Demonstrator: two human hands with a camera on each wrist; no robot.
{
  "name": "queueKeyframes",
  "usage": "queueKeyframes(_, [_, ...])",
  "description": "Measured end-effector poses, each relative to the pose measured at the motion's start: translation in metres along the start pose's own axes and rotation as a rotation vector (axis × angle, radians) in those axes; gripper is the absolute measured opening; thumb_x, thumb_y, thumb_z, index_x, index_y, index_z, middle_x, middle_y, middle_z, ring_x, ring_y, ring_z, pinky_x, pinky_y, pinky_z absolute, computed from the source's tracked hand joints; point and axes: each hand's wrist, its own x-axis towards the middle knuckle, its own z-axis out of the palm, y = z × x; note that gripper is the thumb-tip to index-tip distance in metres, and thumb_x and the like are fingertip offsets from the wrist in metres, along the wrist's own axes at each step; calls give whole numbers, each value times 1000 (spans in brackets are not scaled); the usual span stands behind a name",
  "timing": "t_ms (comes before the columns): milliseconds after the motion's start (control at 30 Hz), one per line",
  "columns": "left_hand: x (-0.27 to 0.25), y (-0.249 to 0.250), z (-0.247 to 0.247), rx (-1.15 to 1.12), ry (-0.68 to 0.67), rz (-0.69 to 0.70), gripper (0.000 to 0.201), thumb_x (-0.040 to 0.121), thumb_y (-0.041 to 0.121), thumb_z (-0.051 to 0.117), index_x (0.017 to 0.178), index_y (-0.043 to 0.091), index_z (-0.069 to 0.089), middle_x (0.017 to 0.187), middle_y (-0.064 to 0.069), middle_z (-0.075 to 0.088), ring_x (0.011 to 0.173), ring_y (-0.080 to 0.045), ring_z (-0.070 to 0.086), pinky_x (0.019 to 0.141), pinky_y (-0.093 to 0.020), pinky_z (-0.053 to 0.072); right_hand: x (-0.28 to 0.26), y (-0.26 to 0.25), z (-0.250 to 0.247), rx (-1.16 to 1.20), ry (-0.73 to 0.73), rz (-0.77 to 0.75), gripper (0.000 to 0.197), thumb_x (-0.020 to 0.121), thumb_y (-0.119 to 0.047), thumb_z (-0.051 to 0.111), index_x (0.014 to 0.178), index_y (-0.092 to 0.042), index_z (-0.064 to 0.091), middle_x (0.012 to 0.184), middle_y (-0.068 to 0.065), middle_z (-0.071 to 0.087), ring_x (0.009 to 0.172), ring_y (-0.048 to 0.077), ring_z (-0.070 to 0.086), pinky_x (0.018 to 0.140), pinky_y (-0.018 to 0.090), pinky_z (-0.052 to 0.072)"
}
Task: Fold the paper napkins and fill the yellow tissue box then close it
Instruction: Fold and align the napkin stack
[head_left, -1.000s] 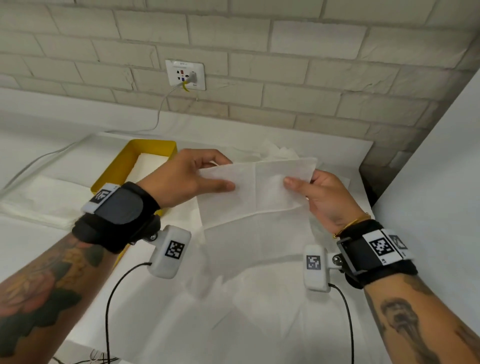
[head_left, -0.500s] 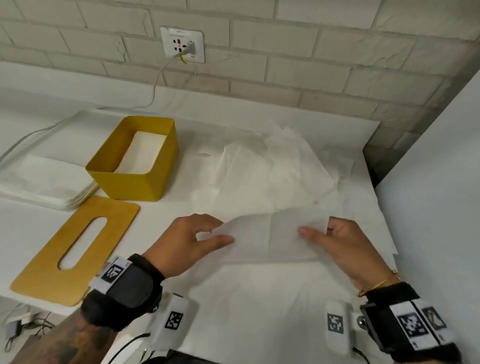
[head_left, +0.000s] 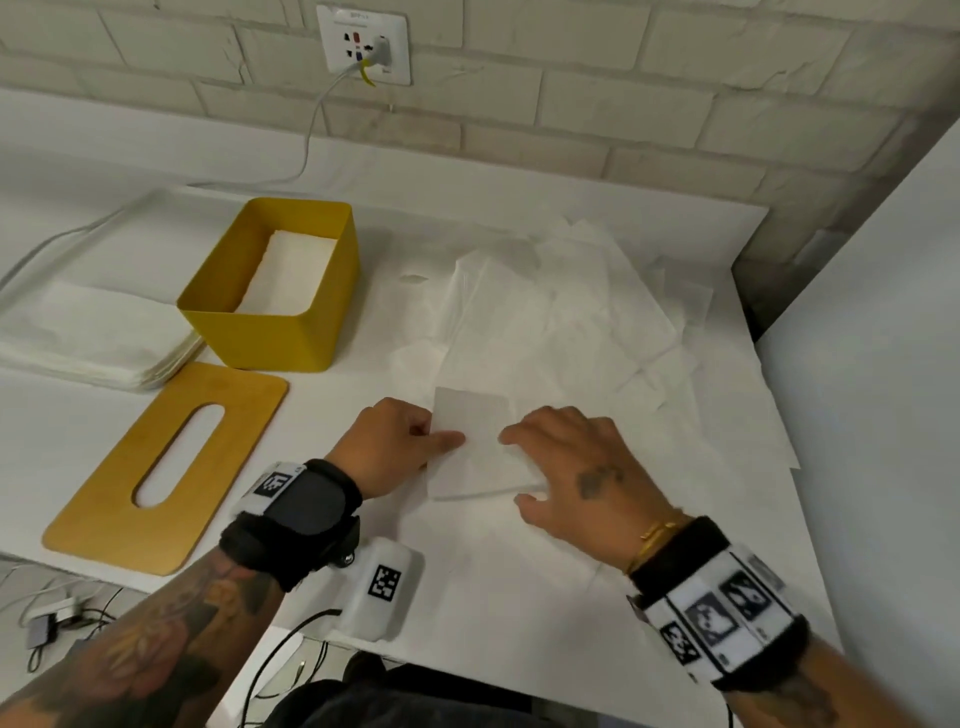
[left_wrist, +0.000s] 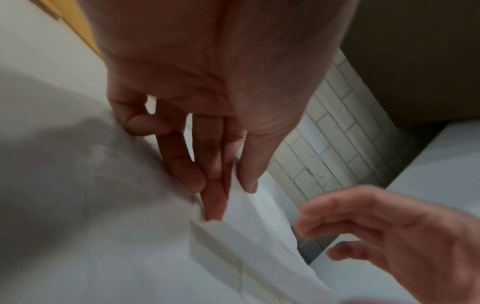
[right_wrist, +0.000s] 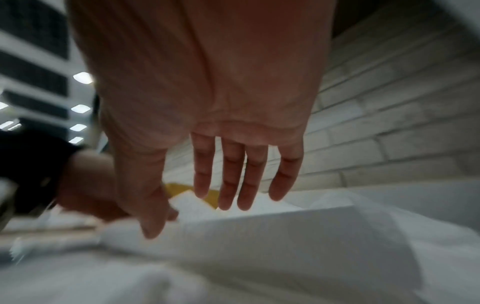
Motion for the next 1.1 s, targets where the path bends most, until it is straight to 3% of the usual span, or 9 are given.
queueKeyframes(67, [3, 1, -4, -13, -27, -9, 49, 90, 45, 72, 75, -2, 69, 61, 1, 64, 48, -5, 49, 51, -14, 38, 12, -11, 3, -159, -46, -7, 51, 83, -33, 72, 130, -23, 57, 124, -2, 56, 117, 23, 52, 99, 43, 38])
queueKeyframes(200, [9, 1, -10, -19, -100, -5, 49, 90, 45, 72, 76, -2, 72, 62, -1, 65, 57, -14, 54, 63, -24, 44, 22, -12, 12, -281, 108, -46, 44, 43, -21, 92, 80, -18, 69, 81, 2, 63, 77, 26, 65, 70, 47, 52])
queueKeyframes(333, [9, 0, -14, -33, -124, 7, 55, 91, 53, 67, 67, 3, 65, 62, -1, 63, 61, -17, 52, 67, -29, 44, 20, -15, 11, -192, 127, -81, 22, 63, -13, 85, 73, -18, 66, 86, 1, 65, 83, 26, 66, 80, 48, 52])
queueKeyframes(433, [4, 0, -22, -254, 20, 31, 57, 92, 62, 56, 90, 7, 72, 83, 5, 72, 80, -15, 65, 73, -23, 48, 14, -18, -20, 262, 72, 17, 8, 90, -20, 69, 86, -16, 62, 97, -3, 70, 93, 18, 66, 88, 37, 52])
queueKeyframes(533, [-8, 9, -32, -814, -42, 14, 72, 90, 72, 37, 124, 17, 67, 118, 0, 75, 115, -18, 67, 93, -31, 51, 13, -24, -54, 795, 181, 132, 8, 92, -17, 71, 92, -17, 63, 78, 0, 74, 66, 12, 65, 65, 28, 53])
queueKeyframes(667, [-27, 27, -22, -1330, -385, 88, 114, 73, 91, 27, 145, 7, 50, 143, -18, 58, 135, -35, 53, 113, -52, 38, 27, -24, -46, 1339, 392, 399, 17, 84, -21, 78, 98, -23, 67, 95, 15, 77, 90, 32, 70, 92, 55, 54])
queueKeyframes(733, [-33, 31, -14, -1374, -421, 84, 107, 76, 85, 37, 146, 5, 49, 144, -19, 57, 136, -34, 53, 114, -49, 41, 33, -28, -28, 1428, 430, 505, 19, 85, -16, 77, 101, -18, 67, 97, 15, 77, 100, 34, 71, 99, 54, 53])
queueKeyframes(900, [-31, 26, 3, -1242, -247, -59, 49, 97, 32, 54, 134, 1, 60, 128, -19, 68, 117, -32, 68, 96, -40, 58, 31, -42, 4, 1448, 410, 653, 17, 89, -4, 73, 103, -4, 64, 88, 10, 78, 80, 22, 75, 75, 36, 62])
queueKeyframes(1100, [-23, -1, -2, -1253, -169, -246, 42, 97, 24, 58, 130, -2, 61, 126, -25, 67, 114, -42, 66, 98, -52, 52, 4, -33, 27, 1360, -27, 596, 19, 85, 3, 75, 101, -2, 65, 84, 9, 76, 77, 19, 73, 73, 33, 61])
